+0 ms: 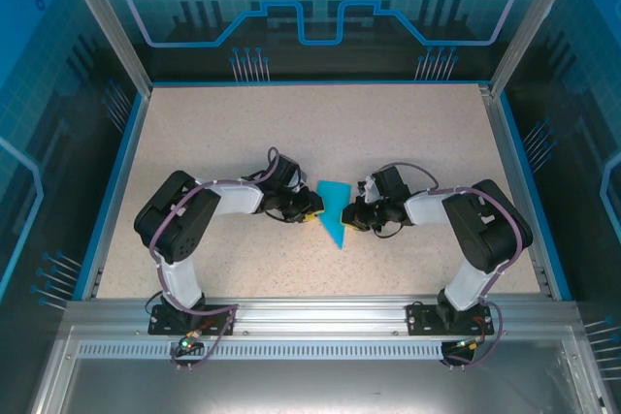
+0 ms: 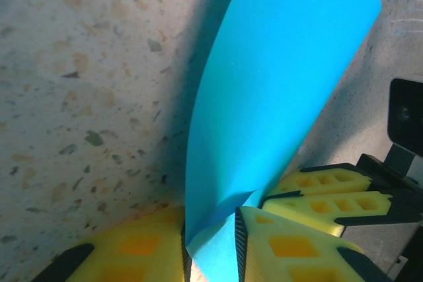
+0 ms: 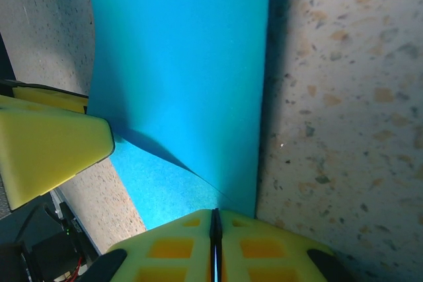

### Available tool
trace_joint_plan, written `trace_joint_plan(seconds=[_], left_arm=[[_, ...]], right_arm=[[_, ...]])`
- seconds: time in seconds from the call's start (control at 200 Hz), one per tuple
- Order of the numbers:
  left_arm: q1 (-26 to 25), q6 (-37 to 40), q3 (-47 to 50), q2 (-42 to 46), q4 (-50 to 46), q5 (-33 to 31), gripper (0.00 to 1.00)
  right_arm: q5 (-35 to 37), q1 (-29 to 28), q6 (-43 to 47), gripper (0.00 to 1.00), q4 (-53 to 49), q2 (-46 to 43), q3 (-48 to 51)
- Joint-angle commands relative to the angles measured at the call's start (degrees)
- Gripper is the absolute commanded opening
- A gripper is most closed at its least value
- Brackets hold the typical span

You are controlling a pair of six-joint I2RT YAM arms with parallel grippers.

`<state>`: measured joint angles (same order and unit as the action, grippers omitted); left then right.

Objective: Fold a paper plane with a square sheet of paper (pick it up from the middle)
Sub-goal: Fold the wing for the fifth time at the center of the table.

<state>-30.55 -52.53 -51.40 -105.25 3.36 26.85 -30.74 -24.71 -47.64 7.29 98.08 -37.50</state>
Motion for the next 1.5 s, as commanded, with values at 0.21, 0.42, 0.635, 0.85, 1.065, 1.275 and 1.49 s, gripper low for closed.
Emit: trace_joint_plan(seconds=[0.21,0.42,0.635,0.85,1.065,1.275,1.49], left_arm=[[0.13,6.06,-4.29,-1.06,-0.92,2.42,0.25],[1.80,7.41,-6.29,-3.84,0.46,7.20,0.30],[2.45,6.14,-7.31,-6.98,3.05,11.42,0.26],[2.59,4.22,-5.73,-4.88,3.77,8.86,0.10],[2.39,0.00,-2.89,-2.44,7.08,6.21,0.04],[1.55,-1.41,-2.56,-1.62,7.20,5.32,0.04],[0.58,-1.55,-3.93,-2.33,6.01,5.05,0.04]], right_arm=[[2.82,0.90,0.87,0.12,-1.44,3.24,0.90],[2.84,0.89,1.47,0.12,-2.18,4.30,-0.18],[2.93,0.90,1.47,0.15,-1.65,3.88,0.23],[3.35,-0.09,1.89,0.19,-2.14,0.03,-0.20],[16.69,-4.65,5.10,0.24,-8.16,-10.61,0.30],[37.78,-13.93,10.35,0.38,-10.43,-23.18,4.56],[45.86,-22.13,17.44,0.44,-13.74,-20.36,1.53]])
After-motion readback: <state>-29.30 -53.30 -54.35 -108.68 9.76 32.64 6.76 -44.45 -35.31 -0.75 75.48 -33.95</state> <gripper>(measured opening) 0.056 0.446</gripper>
